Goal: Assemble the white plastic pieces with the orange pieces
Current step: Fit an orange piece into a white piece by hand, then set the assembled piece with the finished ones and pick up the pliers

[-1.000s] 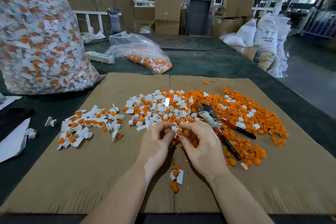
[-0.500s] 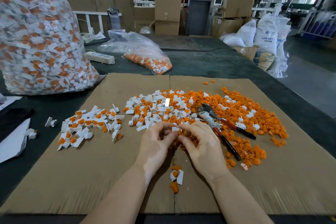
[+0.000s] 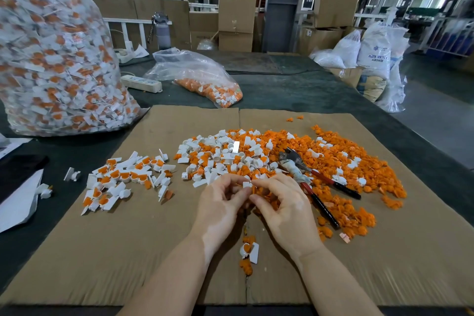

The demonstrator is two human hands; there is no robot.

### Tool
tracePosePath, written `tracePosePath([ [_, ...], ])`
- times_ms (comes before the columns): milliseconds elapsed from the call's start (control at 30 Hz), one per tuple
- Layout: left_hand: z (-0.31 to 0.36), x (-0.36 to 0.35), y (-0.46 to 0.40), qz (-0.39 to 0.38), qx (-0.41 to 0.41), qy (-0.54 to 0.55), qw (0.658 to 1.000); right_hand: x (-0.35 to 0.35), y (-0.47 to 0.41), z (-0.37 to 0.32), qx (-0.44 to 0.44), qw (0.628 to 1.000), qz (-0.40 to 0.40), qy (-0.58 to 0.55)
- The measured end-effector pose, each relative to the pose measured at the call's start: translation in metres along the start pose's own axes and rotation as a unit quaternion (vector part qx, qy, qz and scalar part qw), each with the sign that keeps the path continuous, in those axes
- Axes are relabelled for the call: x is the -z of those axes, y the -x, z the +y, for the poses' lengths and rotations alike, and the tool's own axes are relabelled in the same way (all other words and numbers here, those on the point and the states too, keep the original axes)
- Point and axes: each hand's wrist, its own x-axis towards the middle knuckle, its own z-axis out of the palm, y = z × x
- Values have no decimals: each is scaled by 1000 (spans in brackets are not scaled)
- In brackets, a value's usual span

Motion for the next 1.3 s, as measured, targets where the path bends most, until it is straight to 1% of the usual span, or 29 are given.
tracePosePath([
  [233,0,1,0,1,-2,-14,1000,-1,0,0,3,1000,-6,2],
  [333,0,0,-1,11,-2,-17,1000,0,0,-1,-8,1000,9,16],
  [433,0,-1,-2,17,3,-9,1000,5,-2,1,-49,995,48,74],
  [500,-1,-1,-2,16,4,-8,1000,13,-6,3,-120,981,62,143],
  [533,-1,-1,-2,15,3,-8,1000,18,-9,6,-174,966,43,186],
  [600,-2,-1,-2,15,-3,-11,1000,30,-13,15,-278,917,-40,282],
  [667,-2,-1,-2,17,-7,-11,1000,38,-18,25,-340,878,-121,314],
  [733,-2,-1,-2,17,-4,-6,1000,43,-22,32,-365,861,-171,312],
  [833,-2,-1,-2,17,-1,-6,1000,46,-29,34,-364,847,-201,330],
  [900,-2,-1,-2,18,0,-10,1000,48,-31,34,-360,847,-204,333],
  [933,-2,-1,-2,19,0,-12,1000,49,-32,34,-359,853,-196,325],
  [1033,-1,-1,-2,19,5,-7,1000,53,-33,30,-337,877,-155,304],
  [1133,1,0,-2,19,21,24,999,57,-31,17,-301,905,-142,265],
  [1233,6,0,-6,32,70,103,992,59,-28,2,-283,924,-189,171],
  [1300,11,0,-10,49,105,167,979,61,-26,-8,-289,926,-231,76],
])
